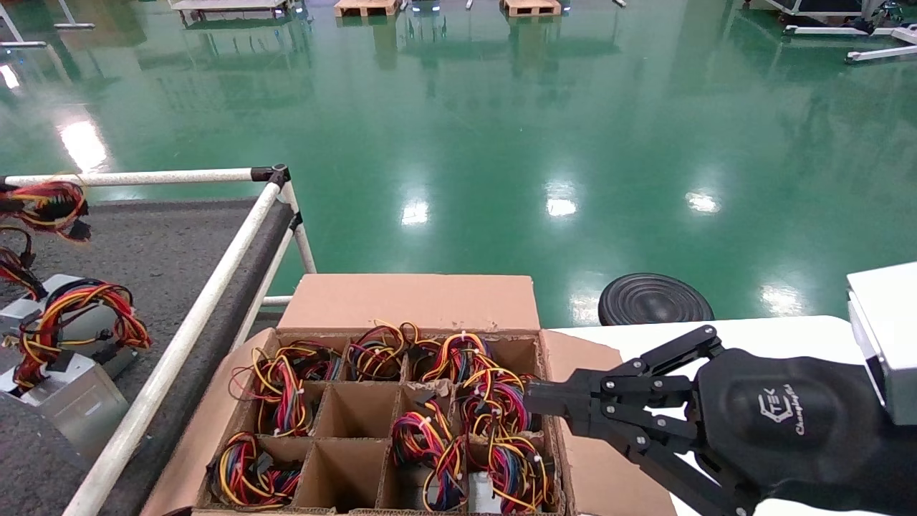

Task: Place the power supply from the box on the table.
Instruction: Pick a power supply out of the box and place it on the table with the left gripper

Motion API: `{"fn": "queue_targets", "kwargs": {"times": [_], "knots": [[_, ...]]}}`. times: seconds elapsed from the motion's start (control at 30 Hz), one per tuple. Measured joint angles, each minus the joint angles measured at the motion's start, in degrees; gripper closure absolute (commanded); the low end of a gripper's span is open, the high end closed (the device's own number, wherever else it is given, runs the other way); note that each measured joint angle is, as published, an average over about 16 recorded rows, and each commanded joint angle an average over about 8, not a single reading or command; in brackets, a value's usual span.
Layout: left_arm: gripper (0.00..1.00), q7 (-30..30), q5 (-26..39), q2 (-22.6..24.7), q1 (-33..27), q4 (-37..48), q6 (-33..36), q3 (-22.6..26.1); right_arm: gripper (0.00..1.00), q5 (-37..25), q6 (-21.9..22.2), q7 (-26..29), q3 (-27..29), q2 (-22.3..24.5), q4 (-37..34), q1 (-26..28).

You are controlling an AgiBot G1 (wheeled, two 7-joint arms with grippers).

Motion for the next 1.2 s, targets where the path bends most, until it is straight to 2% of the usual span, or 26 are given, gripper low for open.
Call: {"fn": "queue_targets", "kwargs": {"times": [0.43, 0.47, 0.67, 0.73, 1.2], "knots": [[0.98, 1.5, -0.2, -0.7, 0.0, 2.0, 1.2, -1.0, 1.00, 0.0, 0.0, 0.0, 0.0, 0.0, 0.0, 0.0], [0.94, 1.5, -0.1, -0.8, -0.1, 2.1, 1.2, -1.0, 1.00, 0.0, 0.0, 0.0, 0.0, 0.0, 0.0, 0.0], [0.19, 1.6, 0.1, -1.3, -0.8, 2.7, 1.8, -1.2, 1.00, 0.0, 0.0, 0.0, 0.0, 0.0, 0.0, 0.0], [0.00, 1.6, 0.3, -1.4, -1.0, 2.9, 2.0, -1.2, 1.00, 0.0, 0.0, 0.0, 0.0, 0.0, 0.0, 0.0], [0.00, 0.8, 1.0, -1.8, -1.5, 3.6, 3.1, -1.3, 1.00, 0.0, 0.0, 0.0, 0.0, 0.0, 0.0, 0.0]]}}
